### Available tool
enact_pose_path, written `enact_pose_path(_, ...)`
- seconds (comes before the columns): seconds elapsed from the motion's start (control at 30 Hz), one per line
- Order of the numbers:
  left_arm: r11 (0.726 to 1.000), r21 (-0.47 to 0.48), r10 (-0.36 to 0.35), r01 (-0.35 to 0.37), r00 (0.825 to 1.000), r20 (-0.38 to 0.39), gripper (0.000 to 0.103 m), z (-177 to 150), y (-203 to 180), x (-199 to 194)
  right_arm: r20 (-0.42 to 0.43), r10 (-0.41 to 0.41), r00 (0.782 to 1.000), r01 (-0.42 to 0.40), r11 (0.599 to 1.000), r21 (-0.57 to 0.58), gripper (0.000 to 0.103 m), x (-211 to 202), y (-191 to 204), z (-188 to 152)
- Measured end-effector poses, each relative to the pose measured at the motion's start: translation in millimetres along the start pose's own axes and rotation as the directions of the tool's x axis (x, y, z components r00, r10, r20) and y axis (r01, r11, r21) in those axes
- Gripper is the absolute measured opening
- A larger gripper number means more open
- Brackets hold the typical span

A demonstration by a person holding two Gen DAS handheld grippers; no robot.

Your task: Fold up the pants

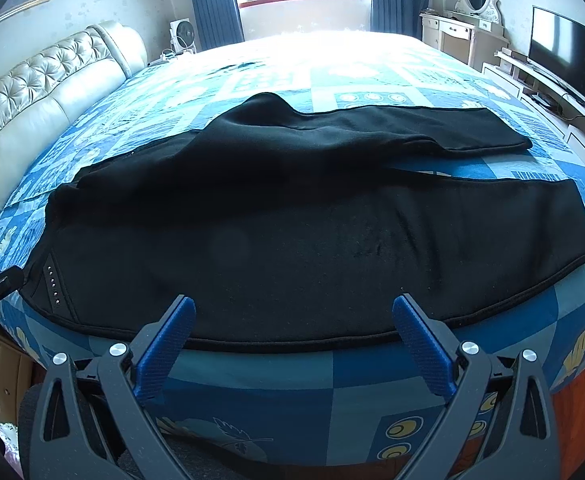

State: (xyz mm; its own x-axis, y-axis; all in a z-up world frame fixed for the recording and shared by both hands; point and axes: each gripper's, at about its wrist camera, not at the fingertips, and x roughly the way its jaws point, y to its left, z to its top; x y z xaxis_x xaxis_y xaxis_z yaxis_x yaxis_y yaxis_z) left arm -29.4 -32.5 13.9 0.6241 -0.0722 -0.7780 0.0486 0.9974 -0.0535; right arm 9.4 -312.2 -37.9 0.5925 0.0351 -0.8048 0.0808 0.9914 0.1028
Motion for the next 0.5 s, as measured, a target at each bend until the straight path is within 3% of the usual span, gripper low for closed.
enact_pose_path(0.5,1.000,-0.007,-0.005,0.005,1.000,0.001,0.101,-0.3,0.3,-0.4,-0.005,0.000,1.000,0.000,1.000,0.001,0.099,1.6,-0.5,-1.2)
